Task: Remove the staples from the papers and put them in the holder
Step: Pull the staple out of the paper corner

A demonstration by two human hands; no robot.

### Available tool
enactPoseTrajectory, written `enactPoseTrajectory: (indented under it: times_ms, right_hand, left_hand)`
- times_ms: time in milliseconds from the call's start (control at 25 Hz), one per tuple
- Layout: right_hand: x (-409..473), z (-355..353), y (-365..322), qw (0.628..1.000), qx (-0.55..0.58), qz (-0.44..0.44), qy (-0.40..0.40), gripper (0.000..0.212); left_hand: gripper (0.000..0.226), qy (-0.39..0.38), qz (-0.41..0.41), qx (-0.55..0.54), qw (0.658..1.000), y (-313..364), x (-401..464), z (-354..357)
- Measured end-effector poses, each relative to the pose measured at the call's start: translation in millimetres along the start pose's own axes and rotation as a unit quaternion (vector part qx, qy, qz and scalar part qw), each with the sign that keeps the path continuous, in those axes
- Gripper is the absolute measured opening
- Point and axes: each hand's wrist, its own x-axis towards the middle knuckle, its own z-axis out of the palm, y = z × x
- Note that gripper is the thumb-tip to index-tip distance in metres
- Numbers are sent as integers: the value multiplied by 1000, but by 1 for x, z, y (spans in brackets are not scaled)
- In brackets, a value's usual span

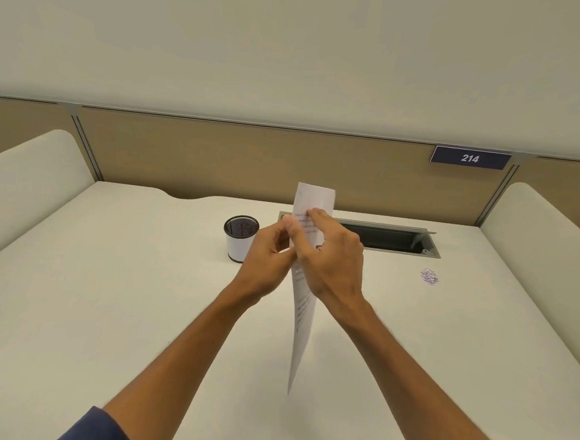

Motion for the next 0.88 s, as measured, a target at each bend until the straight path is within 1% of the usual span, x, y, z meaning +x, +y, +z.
enactPoseTrajectory:
  times_ms: [80, 200, 240, 320, 440, 560, 680, 760, 840, 880]
  right_hand:
    - [1, 1, 1, 998, 52, 25, 21, 55]
    - [2, 0, 3, 992, 112, 33, 51, 29]
    - [3, -2, 4, 989, 132, 36, 60, 24]
    - [6, -7, 7, 978, 187, 66, 65, 22]
    - [12, -17, 13, 949, 291, 117, 41, 24]
    - [14, -28, 15, 926, 351, 138, 17, 25]
    - [14, -35, 15, 909, 391, 146, -9, 25]
    - [15, -37, 17, 900, 406, 161, -20, 25]
    - [15, -40, 18, 886, 427, 179, -30, 23]
    - [15, -41, 19, 877, 441, 186, -36, 23]
  left_hand:
    - [43, -12, 19, 54, 998, -2, -1, 5]
    - [71, -38, 30, 101, 994, -6, -2, 10]
    - [78, -44, 33, 108, 993, -7, -2, 11]
    - [85, -48, 37, 112, 992, -10, -1, 10]
    - [83, -26, 55, 133, 989, -10, -3, 6]
    - [69, 49, 44, 114, 991, -10, 0, 0]
    - [63, 116, -19, 76, 990, -16, 8, -10]
    - [66, 142, -72, 45, 986, -21, 16, -18]
    - [69, 142, -119, 2, 983, -25, 21, -26]
    - [71, 130, -146, -32, 980, -27, 24, -31]
